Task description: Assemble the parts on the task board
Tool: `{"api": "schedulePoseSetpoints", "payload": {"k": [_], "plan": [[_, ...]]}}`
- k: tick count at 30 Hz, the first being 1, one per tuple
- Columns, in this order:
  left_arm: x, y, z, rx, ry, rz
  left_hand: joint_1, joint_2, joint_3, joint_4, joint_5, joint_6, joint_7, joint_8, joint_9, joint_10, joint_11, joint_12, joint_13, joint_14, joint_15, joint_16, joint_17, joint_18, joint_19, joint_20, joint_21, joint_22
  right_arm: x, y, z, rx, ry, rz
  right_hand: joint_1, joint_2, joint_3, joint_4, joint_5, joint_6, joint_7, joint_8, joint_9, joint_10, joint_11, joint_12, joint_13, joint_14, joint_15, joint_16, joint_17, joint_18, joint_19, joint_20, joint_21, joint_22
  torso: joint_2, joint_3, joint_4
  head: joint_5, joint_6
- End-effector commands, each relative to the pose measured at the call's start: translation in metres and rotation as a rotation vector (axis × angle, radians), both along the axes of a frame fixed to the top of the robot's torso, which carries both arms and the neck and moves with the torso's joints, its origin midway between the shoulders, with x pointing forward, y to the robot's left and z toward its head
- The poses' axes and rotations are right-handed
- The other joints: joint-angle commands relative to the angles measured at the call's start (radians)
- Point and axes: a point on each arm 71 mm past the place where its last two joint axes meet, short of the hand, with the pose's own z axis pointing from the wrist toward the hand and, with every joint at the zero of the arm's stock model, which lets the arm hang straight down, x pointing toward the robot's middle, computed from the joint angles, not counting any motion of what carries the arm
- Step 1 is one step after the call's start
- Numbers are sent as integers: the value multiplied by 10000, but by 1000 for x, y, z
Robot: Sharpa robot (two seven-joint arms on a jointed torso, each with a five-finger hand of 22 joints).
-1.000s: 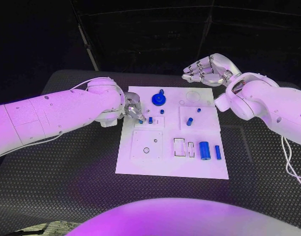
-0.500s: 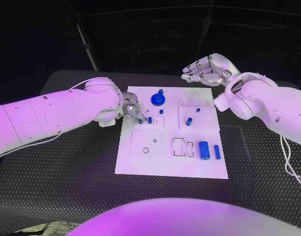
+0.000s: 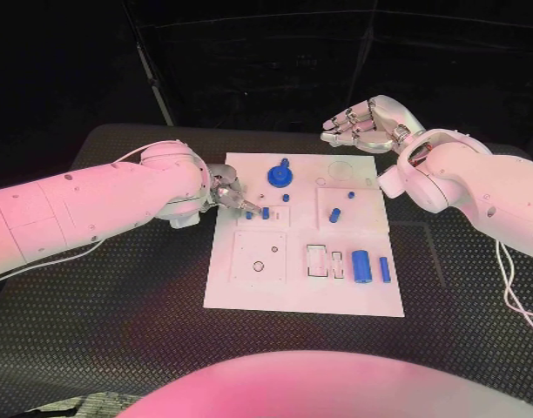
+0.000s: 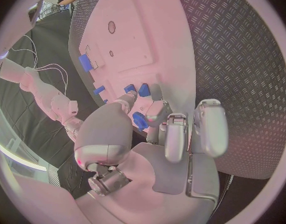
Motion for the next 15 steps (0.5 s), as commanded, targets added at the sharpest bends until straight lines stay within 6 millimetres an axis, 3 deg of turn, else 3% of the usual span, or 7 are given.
{"api": "schedulePoseSetpoints", "payload": {"k": [1,5,7,9,11,13,15], "plan": [[2,3,1,-587,-316,693,122,97,-226,103,33,-83,-24,-48,-20,-121,8,-74,-70,1054,-21,31,2635,65,-20,-68,-77,701,0,1,1,64,-49,106,-19,40,-24,-6,49,84,77,-56,7,-8,19,51,-15,15,-14,-46,-11,50,55,-11,-34,-15,5,-5,7,-9,1],[2,5,4,-1255,-471,1149,413,199,-535,249,57,-299,59,-164,-119,-467,88,-483,-628,1054,21,31,2635,119,-142,-26,-337,514,0,1,1,65,-48,102,-19,40,-24,-6,49,84,77,-56,7,-8,19,51,-15,15,-14,-46,-11,50,55,-11,-34,-15,5,0,2,-27,1],[3,5,7,-1806,-652,1354,689,229,-809,365,73,-771,264,-476,-340,-1461,272,-1654,-2117,1046,146,13,2615,283,-529,65,-1127,-79,0,1,1,64,-46,98,-19,40,-24,-6,49,84,77,-56,7,-8,19,51,-15,15,-14,-46,-11,50,55,-11,-34,-15,5,2,0,-52,1],[3,4,9,-2214,-823,1388,889,235,-1034,474,73,-1077,429,-681,-531,-2054,416,-2277,-2874,950,269,-218,2354,378,-770,162,-1622,-438,0,1,1,65,-42,96,-19,40,-24,-6,49,84,77,-56,7,-8,19,51,-15,15,-14,-46,-11,50,55,-11,-34,-15,10,3,2,-63,1],[4,2,13,-2722,-1109,1347,1094,212,-1250,606,68,-1477,631,-906,-751,-2870,605,-2968,-3643,562,427,-1029,1480,612,-1421,292,-2861,-1345,0,1,1,66,-37,88,-19,40,-24,-6,49,84,77,-56,7,-8,19,51,-15,15,-14,-46,-11,50,55,-11,-34,-15,15,2,5,-80,1],[5,-1,16,-3207,-1493,1225,1464,165,-1505,795,17,-1901,862,-1151,-1070,-3682,841,-3386,-3892,-262,662,-2414,124,984,-2613,485,-5028,-2892,0,1,1,66,-34,84,-19,40,-24,-6,49,84,77,-56,7,-8,19,51,-15,15,-14,-46,-11,50,55,-11,-34,-15,8,7,10,-94,1],[6,-6,22,-3682,-2138,877,2144,134,-1588,690,-148,-2214,1103,-1389,-1397,-4446,1103,-3848,-4193,-1490,914,-4243,-1554,1187,-3596,673,-6667,-4016,0,1,1,68,-31,85,-19,40,-24,-6,49,84,77,-56,7,-8,19,51,-15,15,-14,-46,-11,50,55,-11,-34,-15,5,12,10,-111,1]]}}
